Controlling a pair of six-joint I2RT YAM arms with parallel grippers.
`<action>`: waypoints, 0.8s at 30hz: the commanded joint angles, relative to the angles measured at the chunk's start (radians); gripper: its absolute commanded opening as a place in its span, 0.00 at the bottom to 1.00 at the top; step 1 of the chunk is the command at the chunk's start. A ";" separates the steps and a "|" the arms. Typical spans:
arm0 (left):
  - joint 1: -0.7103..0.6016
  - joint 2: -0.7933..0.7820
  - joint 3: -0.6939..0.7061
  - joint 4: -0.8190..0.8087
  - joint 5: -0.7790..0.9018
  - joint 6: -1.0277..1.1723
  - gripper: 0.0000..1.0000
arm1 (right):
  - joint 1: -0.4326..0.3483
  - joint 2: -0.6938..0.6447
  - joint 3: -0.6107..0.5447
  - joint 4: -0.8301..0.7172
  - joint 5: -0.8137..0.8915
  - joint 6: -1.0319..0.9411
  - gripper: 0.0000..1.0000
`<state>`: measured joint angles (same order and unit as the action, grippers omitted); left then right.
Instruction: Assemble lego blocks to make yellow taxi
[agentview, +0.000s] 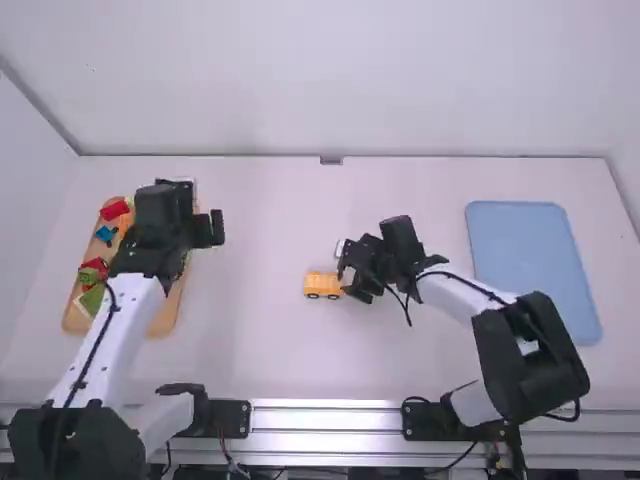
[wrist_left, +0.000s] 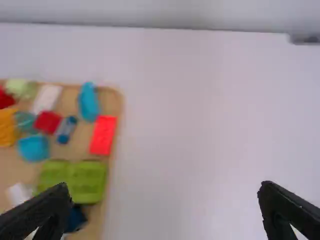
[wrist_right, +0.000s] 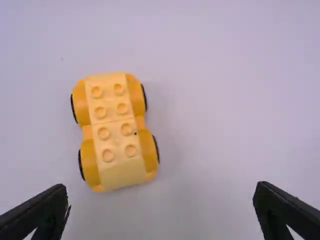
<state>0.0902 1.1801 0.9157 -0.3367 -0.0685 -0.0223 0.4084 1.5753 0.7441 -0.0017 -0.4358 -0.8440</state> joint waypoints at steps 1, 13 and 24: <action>0.032 -0.021 0.084 -0.035 -0.187 -0.042 0.99 | 0.006 -0.034 0.008 0.004 0.044 -0.002 0.98; 0.288 0.156 0.543 -0.339 -0.106 0.053 0.99 | 0.023 -0.038 0.008 0.055 0.041 0.010 0.99; 0.475 0.689 1.128 -0.710 0.098 0.270 0.91 | 0.072 -0.038 0.008 0.096 0.041 0.010 0.98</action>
<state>0.5453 1.7748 1.9507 -1.0088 -0.0624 0.1425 0.4728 1.5543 0.7441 0.0875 -0.3897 -0.8398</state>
